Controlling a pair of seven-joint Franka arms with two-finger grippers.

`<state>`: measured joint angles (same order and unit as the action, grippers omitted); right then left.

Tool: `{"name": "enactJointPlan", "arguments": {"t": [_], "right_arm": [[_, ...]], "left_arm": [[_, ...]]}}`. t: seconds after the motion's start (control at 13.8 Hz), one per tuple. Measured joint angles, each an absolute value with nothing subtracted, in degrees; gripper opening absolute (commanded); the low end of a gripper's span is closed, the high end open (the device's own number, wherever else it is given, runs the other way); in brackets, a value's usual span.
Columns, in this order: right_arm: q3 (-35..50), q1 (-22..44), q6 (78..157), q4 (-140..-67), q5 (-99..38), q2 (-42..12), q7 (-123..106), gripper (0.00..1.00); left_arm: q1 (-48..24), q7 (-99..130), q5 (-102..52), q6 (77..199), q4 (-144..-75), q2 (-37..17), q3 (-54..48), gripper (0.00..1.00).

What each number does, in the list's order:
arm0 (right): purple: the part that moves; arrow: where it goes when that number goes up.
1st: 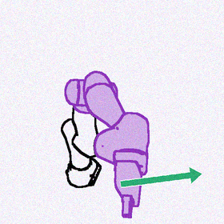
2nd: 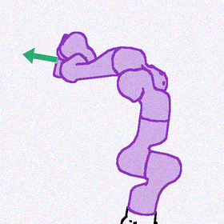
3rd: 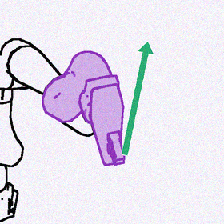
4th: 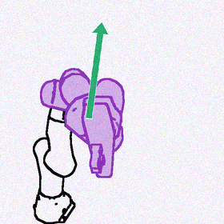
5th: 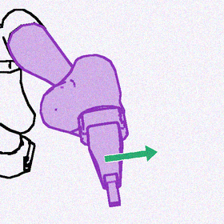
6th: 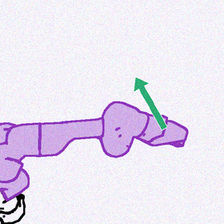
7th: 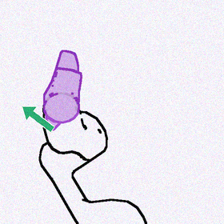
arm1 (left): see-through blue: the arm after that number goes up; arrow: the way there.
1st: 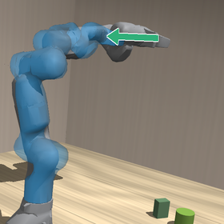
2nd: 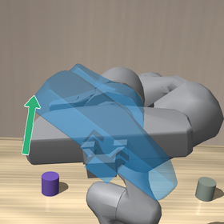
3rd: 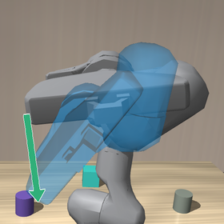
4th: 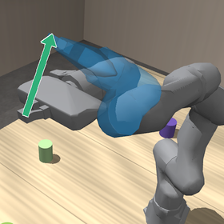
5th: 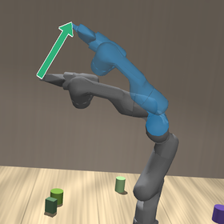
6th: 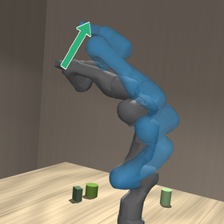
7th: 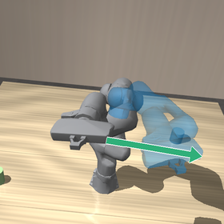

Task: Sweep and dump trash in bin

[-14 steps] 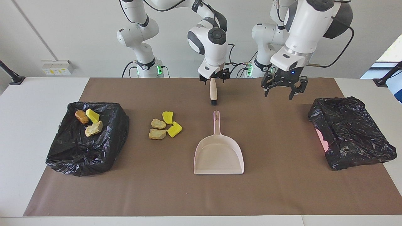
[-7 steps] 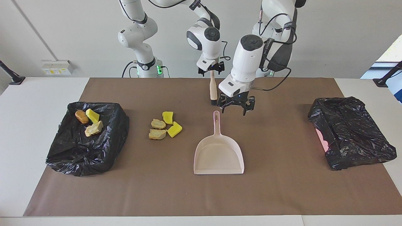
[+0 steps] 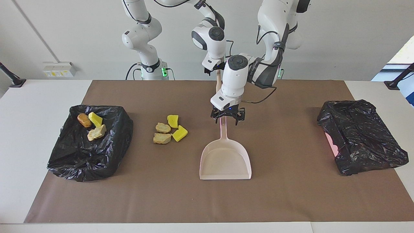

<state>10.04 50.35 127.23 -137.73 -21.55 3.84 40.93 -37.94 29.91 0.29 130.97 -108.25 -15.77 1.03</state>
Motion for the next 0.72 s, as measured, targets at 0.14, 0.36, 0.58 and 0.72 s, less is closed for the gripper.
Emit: {"name": "enactJointPlan", "arguments": {"t": [0.14, 0.36, 0.58, 0.72], "right_arm": [[10.02, 50.35, 127.24, -137.76, -21.56, 3.84, 40.93, 0.02], [9.91, 50.33, 127.24, -137.80, -21.54, 3.72, 40.74, 0.00], [9.77, 48.95, 125.37, -137.31, -19.18, 3.55, 40.00, 0.00], [9.62, 45.61, 119.39, -134.83, -15.44, 3.61, 39.24, 0.00]], "left_arm": [[-37.95, 30.81, 0.29, 132.34, -108.31, -16.74, 1.01, 0.98], [-37.99, 31.68, 0.29, 134.29, -108.31, -18.31, 0.95, 0.62], [-37.99, 31.76, 0.29, 134.53, -108.28, -18.45, 0.96, 0.22], [-37.99, 31.75, 0.35, 134.85, -107.97, -18.45, 0.98, 0.06]]}}
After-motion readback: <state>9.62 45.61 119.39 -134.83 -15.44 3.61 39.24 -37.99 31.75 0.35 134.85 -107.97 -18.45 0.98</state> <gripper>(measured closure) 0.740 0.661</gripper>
